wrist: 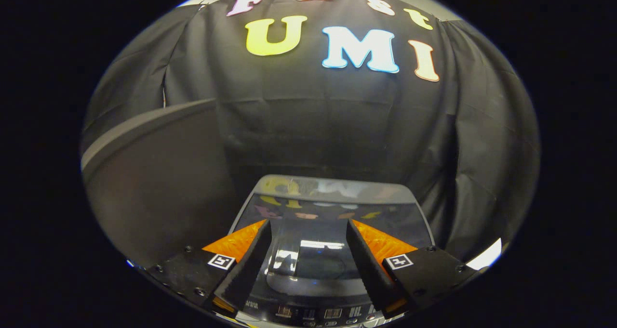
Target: Put the clothes into the washing machine and then close the washing machine lid.
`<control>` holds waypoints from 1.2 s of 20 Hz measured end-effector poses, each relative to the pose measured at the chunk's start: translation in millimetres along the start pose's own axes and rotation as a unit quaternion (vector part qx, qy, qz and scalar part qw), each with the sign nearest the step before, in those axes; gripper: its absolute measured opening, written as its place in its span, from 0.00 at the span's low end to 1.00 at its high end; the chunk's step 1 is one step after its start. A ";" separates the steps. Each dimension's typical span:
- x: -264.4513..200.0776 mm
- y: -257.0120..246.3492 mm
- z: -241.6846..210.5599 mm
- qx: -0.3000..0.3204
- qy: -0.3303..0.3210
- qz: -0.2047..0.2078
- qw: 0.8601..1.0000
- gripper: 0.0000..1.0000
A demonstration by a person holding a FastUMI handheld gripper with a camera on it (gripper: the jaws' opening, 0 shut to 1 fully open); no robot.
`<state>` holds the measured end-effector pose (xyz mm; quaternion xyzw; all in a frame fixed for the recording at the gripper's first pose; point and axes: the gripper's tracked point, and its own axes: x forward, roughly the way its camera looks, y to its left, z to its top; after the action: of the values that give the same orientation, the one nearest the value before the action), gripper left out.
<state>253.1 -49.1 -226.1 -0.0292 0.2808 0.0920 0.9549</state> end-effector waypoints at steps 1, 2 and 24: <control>-8.1 1.8 -3.5 -0.001 -0.004 0.000 1.000 0.98; -18.5 2.9 -1.2 0.001 -0.013 0.000 1.000 0.98; -334.2 92.1 -5.0 0.042 -0.230 0.021 0.972 0.98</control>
<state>-43.1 -12.5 -49.6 0.0391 0.0575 0.1045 0.9921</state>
